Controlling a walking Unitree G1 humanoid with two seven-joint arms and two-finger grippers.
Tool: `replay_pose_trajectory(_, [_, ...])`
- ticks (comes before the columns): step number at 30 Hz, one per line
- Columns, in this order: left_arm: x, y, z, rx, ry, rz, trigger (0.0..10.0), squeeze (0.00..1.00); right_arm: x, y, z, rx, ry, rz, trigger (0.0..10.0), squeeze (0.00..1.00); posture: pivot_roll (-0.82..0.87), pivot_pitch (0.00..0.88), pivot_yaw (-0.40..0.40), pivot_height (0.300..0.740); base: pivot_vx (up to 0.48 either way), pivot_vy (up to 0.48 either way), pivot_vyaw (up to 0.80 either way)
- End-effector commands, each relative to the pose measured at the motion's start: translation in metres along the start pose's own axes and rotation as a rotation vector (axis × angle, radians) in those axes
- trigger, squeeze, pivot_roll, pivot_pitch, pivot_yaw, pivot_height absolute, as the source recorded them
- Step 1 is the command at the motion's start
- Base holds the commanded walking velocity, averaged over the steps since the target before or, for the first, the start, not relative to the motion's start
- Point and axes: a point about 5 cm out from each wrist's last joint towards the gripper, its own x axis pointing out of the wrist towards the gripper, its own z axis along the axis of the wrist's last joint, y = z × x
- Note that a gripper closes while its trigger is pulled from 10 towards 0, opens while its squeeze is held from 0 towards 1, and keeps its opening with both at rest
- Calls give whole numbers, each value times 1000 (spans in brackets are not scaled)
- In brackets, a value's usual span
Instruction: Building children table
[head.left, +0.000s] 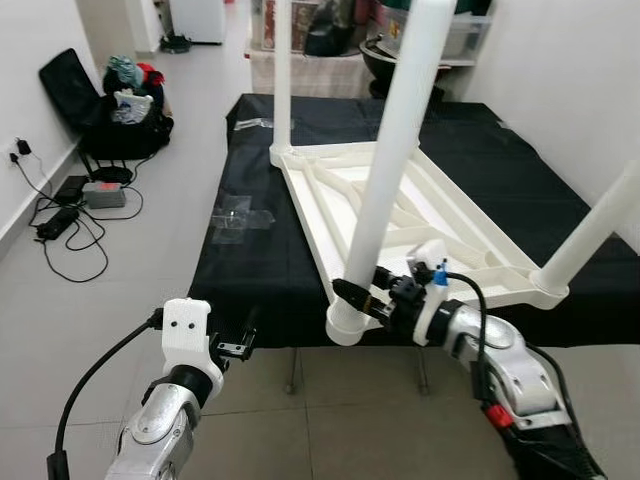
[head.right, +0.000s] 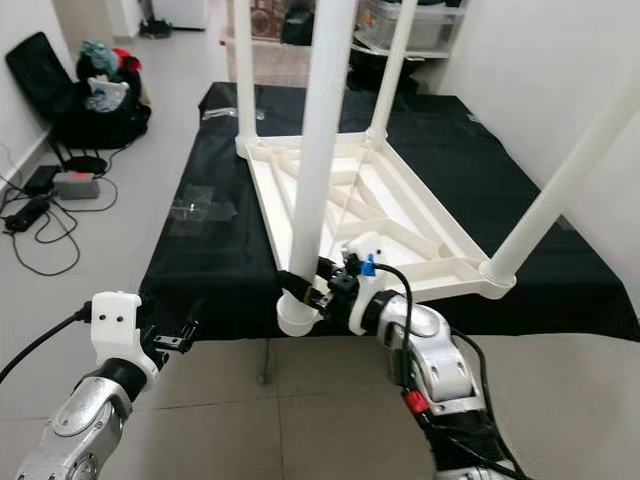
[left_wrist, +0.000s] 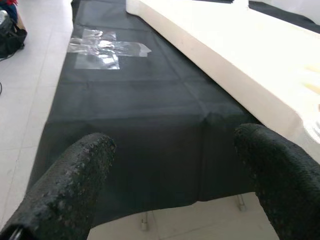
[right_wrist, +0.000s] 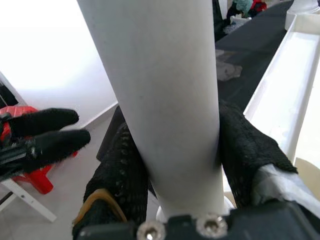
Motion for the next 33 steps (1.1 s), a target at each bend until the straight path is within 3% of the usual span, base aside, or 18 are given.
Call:
replay_pose_trajectory(1, [-2, 0, 0, -1, 7, 4, 10000, 0, 13, 3, 10, -51, -31, 9, 0, 0, 5, 84, -72, 740, 0, 0, 0])
replay_pose_trajectory(2, [-2, 0, 0, -1, 7, 4, 10000, 0, 13, 3, 10, -51, -31, 9, 0, 0, 5, 84, -72, 740, 0, 0, 0])
replay_pose_trajectory(3, [-3, 0, 1, 0, 7, 5, 10000, 0, 27, 6, 14, -61, -47, 4, 0, 0, 12, 84, -74, 740, 0, 0, 0])
replay_pose_trajectory(5, [-3, -2, 1, 11, 6, 12, 10000, 0, 70, 27, 32, -80, -101, 38, 0, 0, 34, 85, -80, 740, 0, 0, 0])
replay_pose_trajectory(6, [-3, -2, 1, 11, 6, 12, 10000, 0, 70, 27, 32, -80, -101, 38, 0, 0, 34, 85, -80, 740, 0, 0, 0])
replay_pose_trajectory(7, [-3, -2, 1, 15, 6, 14, 10000, 0, 83, 37, 39, -88, -118, 60, 0, 0, 36, 86, -82, 740, 0, 0, 0])
replay_pose_trajectory(13, [-4, -2, 2, 17, 7, 20, 10000, 0, 104, 56, 51, -92, -146, 102, 0, 0, 45, 94, -89, 740, 0, 0, 0])
replay_pose_trajectory(15, [-6, -3, 2, 14, 7, 27, 10000, 0, 126, 82, 64, -75, -174, 149, 0, 0, 54, 99, -97, 740, 0, 0, 0])
replay_pose_trajectory(18, [-6, -3, 2, 13, 7, 30, 10000, 0, 136, 96, 67, -68, -179, 171, 0, 0, 57, 101, -97, 740, 0, 0, 0])
replay_pose_trajectory(23, [-7, -4, 2, 11, 8, 33, 10000, 0, 146, 103, 68, -70, -176, 162, 0, 0, 60, 106, -97, 740, 0, 0, 0])
replay_pose_trajectory(24, [-8, -5, 2, 13, 9, 33, 10000, 0, 151, 104, 70, -75, -183, 124, 3843, 0, 68, 111, -96, 740, 0, 0, 0])
replay_pose_trajectory(26, [-8, -5, 2, 13, 9, 33, 10000, 0, 151, 104, 70, -75, -183, 124, 3843, 0, 68, 111, -96, 740, 0, 0, 0])
replay_pose_trajectory(27, [-9, -5, 2, 14, 10, 35, 10000, 0, 154, 103, 71, -82, -183, 106, 10000, 635, 69, 114, -98, 740, 0, 0, 0])
replay_pose_trajectory(28, [-9, -6, 2, 15, 11, 38, 10000, 0, 154, 99, 71, -81, -191, 71, 10000, 1000, 65, 116, -95, 740, 0, 0, 0])
replay_pose_trajectory(31, [-9, -5, 2, 16, 12, 41, 10000, 0, 152, 94, 71, -73, -204, 50, 10000, 1000, 61, 115, -93, 740, 0, 0, 0])
replay_pose_trajectory(33, [-9, -4, 2, 18, 13, 44, 10000, 0, 140, 82, 70, -49, -242, 35, 10000, 1000, 52, 113, -88, 740, 0, 0, 0])
